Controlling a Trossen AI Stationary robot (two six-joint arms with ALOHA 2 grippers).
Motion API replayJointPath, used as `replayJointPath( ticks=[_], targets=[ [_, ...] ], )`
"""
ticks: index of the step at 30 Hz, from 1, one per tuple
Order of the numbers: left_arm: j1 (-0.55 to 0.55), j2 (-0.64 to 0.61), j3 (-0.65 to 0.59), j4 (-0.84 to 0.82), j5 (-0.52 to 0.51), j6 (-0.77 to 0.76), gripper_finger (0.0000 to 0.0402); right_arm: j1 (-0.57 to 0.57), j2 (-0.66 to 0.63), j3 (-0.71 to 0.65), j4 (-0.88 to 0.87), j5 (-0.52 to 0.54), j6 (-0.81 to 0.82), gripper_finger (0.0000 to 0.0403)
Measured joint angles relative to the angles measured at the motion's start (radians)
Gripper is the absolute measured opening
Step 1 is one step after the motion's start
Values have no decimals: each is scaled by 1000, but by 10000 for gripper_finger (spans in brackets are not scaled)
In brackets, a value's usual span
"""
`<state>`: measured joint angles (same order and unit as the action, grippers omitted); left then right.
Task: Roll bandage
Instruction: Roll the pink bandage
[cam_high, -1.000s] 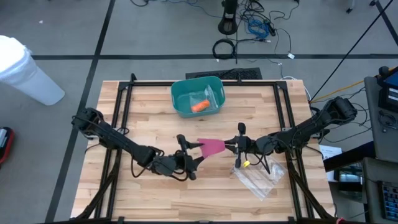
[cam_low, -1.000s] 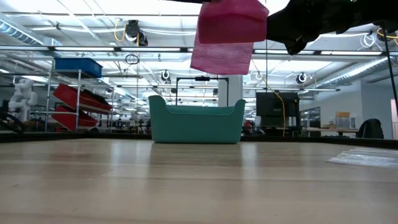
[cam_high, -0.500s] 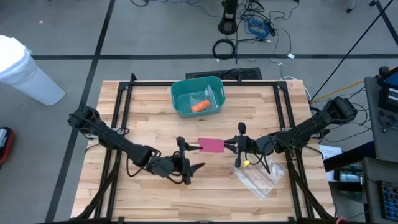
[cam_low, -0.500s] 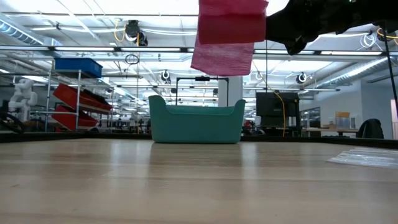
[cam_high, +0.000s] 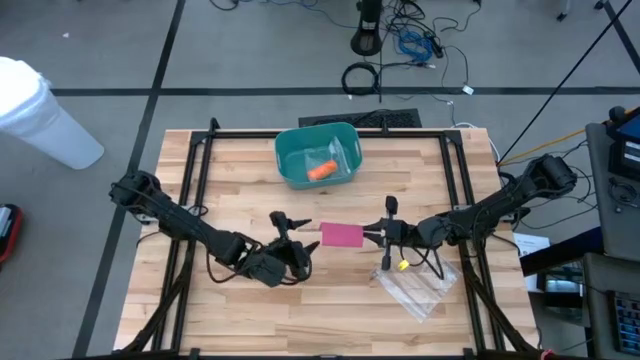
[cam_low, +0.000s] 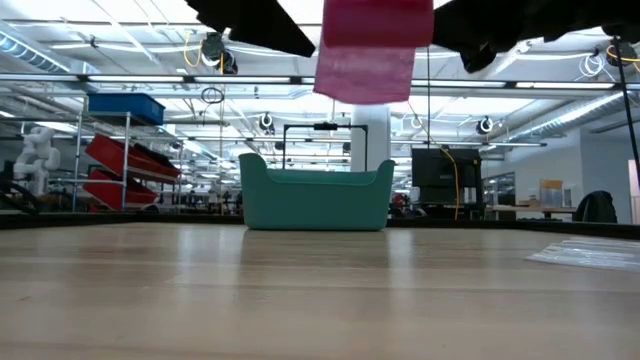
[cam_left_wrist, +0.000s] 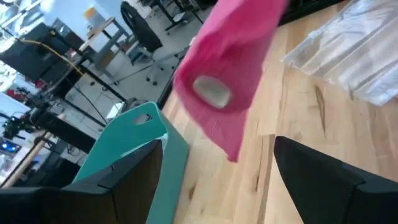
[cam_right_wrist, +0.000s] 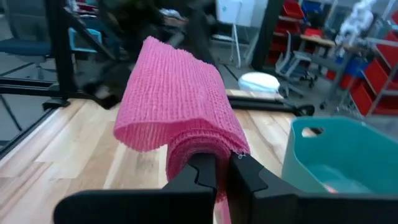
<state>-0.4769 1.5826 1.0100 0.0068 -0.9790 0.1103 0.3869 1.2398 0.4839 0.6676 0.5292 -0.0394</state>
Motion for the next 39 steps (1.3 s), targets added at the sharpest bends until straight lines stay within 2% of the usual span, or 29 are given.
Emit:
replayJointPath(
  ticks=[2,7,11,14,17,24,28,30,33,37,39],
  targets=[
    [11,0,0,7,26,-7,316,10,-9,0,12,-4,-35,2],
    [52,0,-6,30,165,-52,316,33,-13,0,23,-14,-94,2],
    [85,0,-41,146,231,-52,315,50,-13,0,50,-66,-135,2],
    [105,0,-76,219,267,-18,304,61,-13,0,63,-67,-162,2],
    [122,0,-81,217,300,-11,262,66,-13,0,62,-61,-169,2],
    [153,0,-81,218,405,-24,112,66,-13,0,62,-60,-173,2],
    [165,1,-81,203,407,-18,35,66,-13,0,62,-60,-144,2],
    [166,1,-81,205,405,3,10,66,-13,0,62,-60,-134,2],
    [165,1,-81,204,358,30,4,66,-13,0,49,-60,-132,2],
    [151,1,-75,215,212,108,3,66,-13,0,13,-61,-103,2],
    [141,-5,-65,222,199,136,2,66,-13,0,-10,-60,-78,2]
  ],
)
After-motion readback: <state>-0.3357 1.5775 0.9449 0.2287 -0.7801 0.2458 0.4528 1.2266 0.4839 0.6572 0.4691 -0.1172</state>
